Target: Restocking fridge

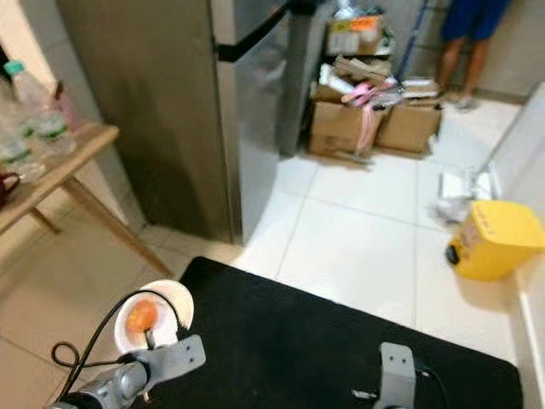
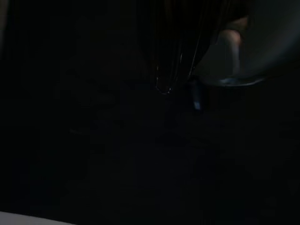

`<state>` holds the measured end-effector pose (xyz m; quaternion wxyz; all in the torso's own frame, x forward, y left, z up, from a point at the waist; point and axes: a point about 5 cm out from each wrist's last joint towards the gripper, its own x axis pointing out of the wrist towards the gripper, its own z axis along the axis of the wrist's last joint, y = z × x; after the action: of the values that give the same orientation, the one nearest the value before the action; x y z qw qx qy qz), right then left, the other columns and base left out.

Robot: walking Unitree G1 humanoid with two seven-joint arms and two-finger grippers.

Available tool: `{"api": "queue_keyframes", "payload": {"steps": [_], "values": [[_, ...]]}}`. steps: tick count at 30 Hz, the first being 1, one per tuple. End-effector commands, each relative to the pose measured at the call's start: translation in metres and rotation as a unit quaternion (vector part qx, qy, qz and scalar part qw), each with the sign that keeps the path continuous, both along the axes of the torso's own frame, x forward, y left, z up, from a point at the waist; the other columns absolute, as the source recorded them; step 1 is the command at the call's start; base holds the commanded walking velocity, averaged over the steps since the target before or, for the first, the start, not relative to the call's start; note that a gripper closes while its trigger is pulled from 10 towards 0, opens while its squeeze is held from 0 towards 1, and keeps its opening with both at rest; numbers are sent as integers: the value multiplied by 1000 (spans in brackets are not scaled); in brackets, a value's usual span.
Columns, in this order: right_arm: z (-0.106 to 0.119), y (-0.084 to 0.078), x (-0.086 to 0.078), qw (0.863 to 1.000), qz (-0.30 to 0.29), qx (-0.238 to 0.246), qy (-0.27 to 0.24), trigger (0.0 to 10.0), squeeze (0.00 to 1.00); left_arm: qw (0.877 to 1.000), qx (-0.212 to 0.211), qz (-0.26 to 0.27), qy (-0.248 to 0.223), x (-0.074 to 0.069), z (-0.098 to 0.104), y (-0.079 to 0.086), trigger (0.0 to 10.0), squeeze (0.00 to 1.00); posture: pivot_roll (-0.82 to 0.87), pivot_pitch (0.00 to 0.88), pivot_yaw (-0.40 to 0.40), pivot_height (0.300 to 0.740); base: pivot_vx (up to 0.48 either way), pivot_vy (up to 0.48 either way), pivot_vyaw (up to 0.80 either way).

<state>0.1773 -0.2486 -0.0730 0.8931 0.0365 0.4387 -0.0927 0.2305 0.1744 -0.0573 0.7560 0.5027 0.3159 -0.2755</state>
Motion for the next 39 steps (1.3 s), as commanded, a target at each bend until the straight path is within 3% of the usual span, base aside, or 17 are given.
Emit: {"api": "queue_keyframes", "payload": {"steps": [1, 6, 13, 17, 22, 23, 27, 30, 33, 34, 37, 39], "values": [[-6, 8, -7, 1000, 12, 10, 13, 10000, 0, 1000, 3, 0, 15, -10, -6, 1, 10000, 0, -17, 59, 11, 740, 0, 0, -800], [-6, 13, -6, 999, 33, 15, 14, 10000, 0, 1000, 13, -2, 28, -17, -10, 5, 10000, 0, -20, 59, 11, 740, 0, 0, -800], [-8, 22, -5, 997, 73, 23, 17, 10000, 0, 997, 24, 14, 66, -39, -22, 14, 10000, 0, -26, 57, 13, 740, 0, 0, -800], [-8, 24, -5, 996, 87, 20, 18, 10000, 0, 997, 22, 21, 70, -42, -23, 16, 10000, 0, -24, 54, 11, 740, 0, 0, -800], [-7, 25, -3, 994, 105, 15, 14, 10000, 0, 998, 27, 12, 60, -37, -20, 17, 10000, 0, -22, 52, 10, 740, 0, 0, -800], [-3, 27, 4, 990, 139, 4, 5, 10000, 0, 999, 31, -1, 40, -27, -15, 17, 10000, 0, -24, 49, 9, 740, 0, 0, 0], [4, 31, 17, 982, 190, -1, -17, 10000, 0, 999, 32, -16, 11, -13, -6, 16, 10000, 0, -28, 46, 9, 740, 0, 0, 0], [12, 39, 30, 970, 240, 12, -46, 10000, 0, 999, 30, -40, -10, -3, 1, 13, 10000, 0, -31, 46, 9, 740, 0, 0, 0], [29, 57, 52, 933, 343, 48, -93, 10000, 0, 995, 24, -90, -34, 13, 14, 10, 10000, 0, -33, 54, 7, 740, 0, 0, 0], [29, 57, 52, 933, 343, 48, -93, 10000, 0, 995, 24, -90, -34, 13, 14, 10, 10000, 0, -33, 54, 7, 740, 0, 0, 0], [47, 66, 65, 880, 453, 78, -118, 10000, 0, 987, 43, -143, -55, 26, 27, 15, 10000, 0, -30, 60, 4, 740, 0, 0, 0], [58, 65, 71, 852, 502, 83, -124, 10000, 0, 983, 49, -165, -63, 33, 35, 19, 10000, 0, -29, 62, 3, 740, 0, 0, 0]]}}
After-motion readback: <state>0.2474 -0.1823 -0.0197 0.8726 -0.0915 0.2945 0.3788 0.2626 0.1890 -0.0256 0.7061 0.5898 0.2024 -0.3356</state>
